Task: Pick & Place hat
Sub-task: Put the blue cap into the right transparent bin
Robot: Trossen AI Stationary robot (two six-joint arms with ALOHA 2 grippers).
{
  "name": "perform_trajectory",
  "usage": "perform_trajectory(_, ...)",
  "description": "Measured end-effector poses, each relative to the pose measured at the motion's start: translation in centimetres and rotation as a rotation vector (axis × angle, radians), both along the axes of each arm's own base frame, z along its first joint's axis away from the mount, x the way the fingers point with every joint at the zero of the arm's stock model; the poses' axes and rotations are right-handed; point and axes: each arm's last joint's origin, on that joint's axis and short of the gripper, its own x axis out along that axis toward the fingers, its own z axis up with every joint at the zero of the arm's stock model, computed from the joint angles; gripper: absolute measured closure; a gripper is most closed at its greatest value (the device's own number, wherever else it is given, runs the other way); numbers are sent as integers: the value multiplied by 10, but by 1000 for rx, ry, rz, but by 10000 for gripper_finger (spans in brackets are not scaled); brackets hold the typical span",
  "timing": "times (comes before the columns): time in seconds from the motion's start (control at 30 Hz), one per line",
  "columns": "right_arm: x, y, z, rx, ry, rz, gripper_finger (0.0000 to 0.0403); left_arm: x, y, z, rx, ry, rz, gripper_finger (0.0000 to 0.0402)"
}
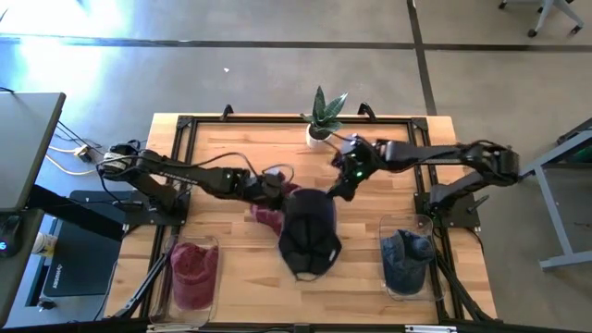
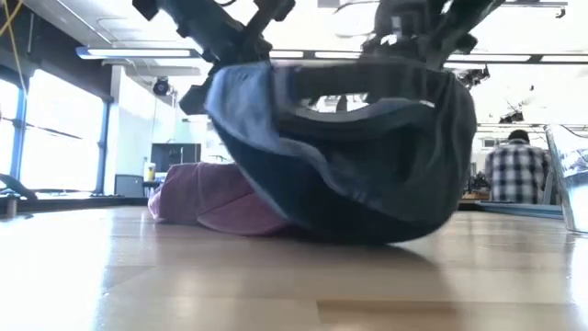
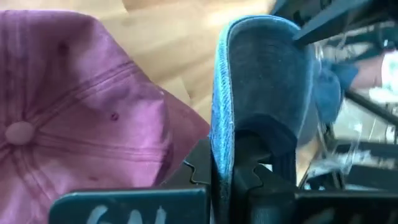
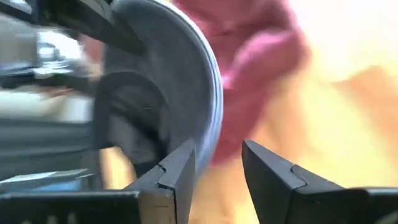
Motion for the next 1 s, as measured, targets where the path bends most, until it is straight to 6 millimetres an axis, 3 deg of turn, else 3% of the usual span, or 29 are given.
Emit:
perform_trajectory(0.17,-43,15,34,-288,31,-53,281,1,22,0,-20,-4,50,398)
perform_trajectory(0.3,-64,49,62,-413,-132,114,295,1,38,0,-20,-4,95,399)
perform_trajectory(0.4,-66,76,70,-455,-244,248,312,1,48,0,-19,-4,125,400)
perform_trajectory(0.53,-51,110,77,-444,-436,366,325,0,57,1,-14,-7,149,400)
perform_trajectory(0.63,-35,131,67,-458,-481,466,305,0,60,1,-4,-7,150,401)
perform_trajectory(0.73,-21,147,43,-503,-418,557,262,0,60,1,0,-6,146,401)
perform_trajectory(0.87,-6,165,10,-627,-340,678,201,0,59,1,-5,-6,137,401)
perform_trajectory(1.0,2,180,-18,-803,-261,729,180,0,58,0,-5,-5,118,401)
